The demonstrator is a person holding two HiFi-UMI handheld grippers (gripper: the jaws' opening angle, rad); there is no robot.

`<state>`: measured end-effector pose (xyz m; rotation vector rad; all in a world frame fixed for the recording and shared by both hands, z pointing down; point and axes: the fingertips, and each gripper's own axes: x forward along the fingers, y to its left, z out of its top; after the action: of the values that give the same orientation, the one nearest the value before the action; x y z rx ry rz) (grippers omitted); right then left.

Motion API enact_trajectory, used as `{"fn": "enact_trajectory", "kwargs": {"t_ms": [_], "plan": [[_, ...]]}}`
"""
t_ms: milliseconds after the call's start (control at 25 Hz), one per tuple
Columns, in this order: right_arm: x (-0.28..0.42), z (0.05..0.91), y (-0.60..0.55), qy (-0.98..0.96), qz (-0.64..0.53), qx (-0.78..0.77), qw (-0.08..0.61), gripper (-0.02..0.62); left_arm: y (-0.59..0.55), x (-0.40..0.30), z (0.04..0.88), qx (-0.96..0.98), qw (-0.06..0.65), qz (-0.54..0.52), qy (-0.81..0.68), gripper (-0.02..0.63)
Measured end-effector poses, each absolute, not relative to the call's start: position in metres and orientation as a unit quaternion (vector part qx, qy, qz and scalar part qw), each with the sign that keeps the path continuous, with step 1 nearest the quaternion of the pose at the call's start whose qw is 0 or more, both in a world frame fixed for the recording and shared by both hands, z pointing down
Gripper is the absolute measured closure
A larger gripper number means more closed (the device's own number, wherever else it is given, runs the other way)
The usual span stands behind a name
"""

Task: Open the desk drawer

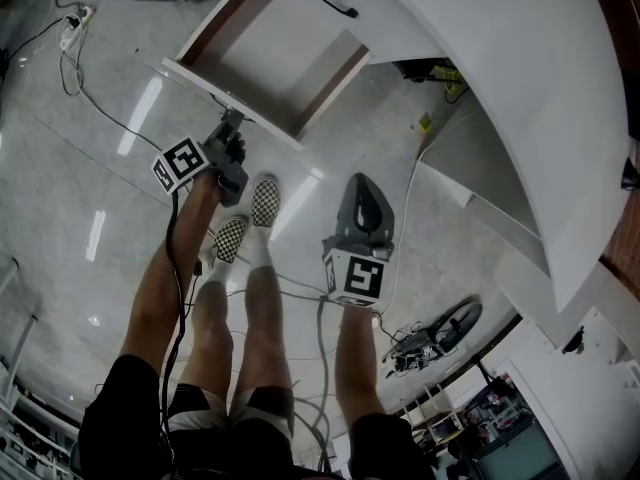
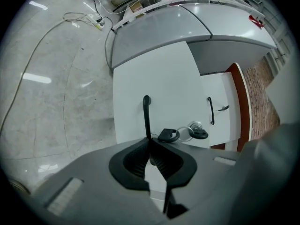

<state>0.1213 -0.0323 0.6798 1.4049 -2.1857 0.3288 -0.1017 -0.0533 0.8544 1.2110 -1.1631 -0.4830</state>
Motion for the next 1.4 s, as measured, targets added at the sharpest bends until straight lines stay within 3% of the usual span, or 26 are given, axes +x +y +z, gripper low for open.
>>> {"fn": "enact_trajectory", "kwargs": {"t_ms": [1400], "plan": [[0.124, 0.665, 0.044, -0.794, 0.122, 0.54, 0.251, 0.591, -0.015, -0.115, 0.84, 0.532, 0.628, -0.239, -0.516, 0.581]]}}
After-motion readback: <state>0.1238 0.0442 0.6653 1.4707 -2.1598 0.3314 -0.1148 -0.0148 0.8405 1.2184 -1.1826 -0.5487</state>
